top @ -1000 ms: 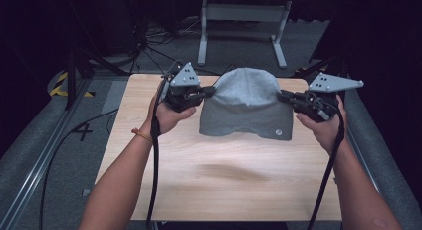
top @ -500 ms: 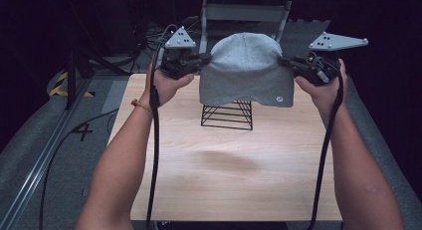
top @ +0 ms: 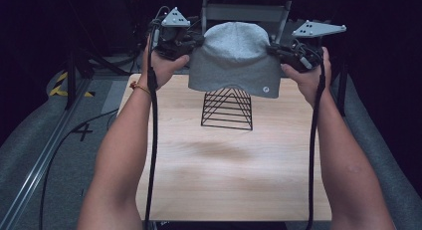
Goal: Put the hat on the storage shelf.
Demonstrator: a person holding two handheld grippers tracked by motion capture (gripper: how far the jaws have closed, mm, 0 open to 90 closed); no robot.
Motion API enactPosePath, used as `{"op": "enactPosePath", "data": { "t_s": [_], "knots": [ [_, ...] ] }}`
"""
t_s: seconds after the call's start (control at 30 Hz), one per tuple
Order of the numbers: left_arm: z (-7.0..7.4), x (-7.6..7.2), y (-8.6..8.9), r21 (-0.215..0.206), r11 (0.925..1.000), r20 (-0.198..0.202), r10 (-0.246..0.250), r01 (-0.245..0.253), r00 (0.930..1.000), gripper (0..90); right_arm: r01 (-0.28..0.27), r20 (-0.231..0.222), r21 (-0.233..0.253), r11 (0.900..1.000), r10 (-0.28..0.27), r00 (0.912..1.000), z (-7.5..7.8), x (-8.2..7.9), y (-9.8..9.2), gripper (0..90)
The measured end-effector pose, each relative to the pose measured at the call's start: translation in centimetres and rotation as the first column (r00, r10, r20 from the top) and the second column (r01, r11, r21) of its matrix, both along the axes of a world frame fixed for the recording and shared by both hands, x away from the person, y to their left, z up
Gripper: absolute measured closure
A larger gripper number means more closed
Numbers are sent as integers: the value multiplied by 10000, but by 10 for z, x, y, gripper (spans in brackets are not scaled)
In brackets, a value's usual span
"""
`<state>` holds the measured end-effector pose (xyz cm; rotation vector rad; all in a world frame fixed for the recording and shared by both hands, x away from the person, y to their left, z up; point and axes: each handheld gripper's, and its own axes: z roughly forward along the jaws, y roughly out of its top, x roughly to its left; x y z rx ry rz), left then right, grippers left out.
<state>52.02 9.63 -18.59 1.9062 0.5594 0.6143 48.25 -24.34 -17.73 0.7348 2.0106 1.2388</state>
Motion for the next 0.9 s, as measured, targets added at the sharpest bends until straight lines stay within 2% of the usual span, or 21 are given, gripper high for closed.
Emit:
{"op": "enactPosePath", "data": {
  "t_s": [0.1, 0.27, 0.47, 0.57, 0.6, 0.77, 0.9],
  "knots": [
    [-5, 8, -4, 253, 9996, -53, 155, -154, 9999, 875, 43, -61, -109, 9999, -44, 10000, -3, 7, 4, 862],
    [-11, 21, -12, 349, 9993, -282, 123, -113, 9995, 874, 130, -363, -93, 9999, -133, 9993, -11, 21, 5, 863],
    [-19, 28, -16, 312, 9995, -388, 23, -10, 9992, 875, 116, -435, 62, 9999, -113, 9990, -15, 27, 1, 862],
    [-25, 34, -15, 209, 9998, -577, -4, 16, 9983, 874, 201, -609, 145, 9997, -192, 9980, -19, 31, -1, 862],
    [-30, 35, -16, 60, 10000, -686, -67, 72, 9976, 874, 161, -697, 175, 9997, -149, 9975, -23, 33, -1, 862],
    [-37, 29, -13, -300, 9991, -811, -327, 303, 9962, 875, -101, -773, 257, 9996, 121, 9969, -32, 29, -1, 862],
    [-34, 23, -12, -322, 9985, -728, -455, 433, 9963, 875, -356, -813, 294, 9989, 378, 9960, -35, 21, 0, 863]
  ]
}}
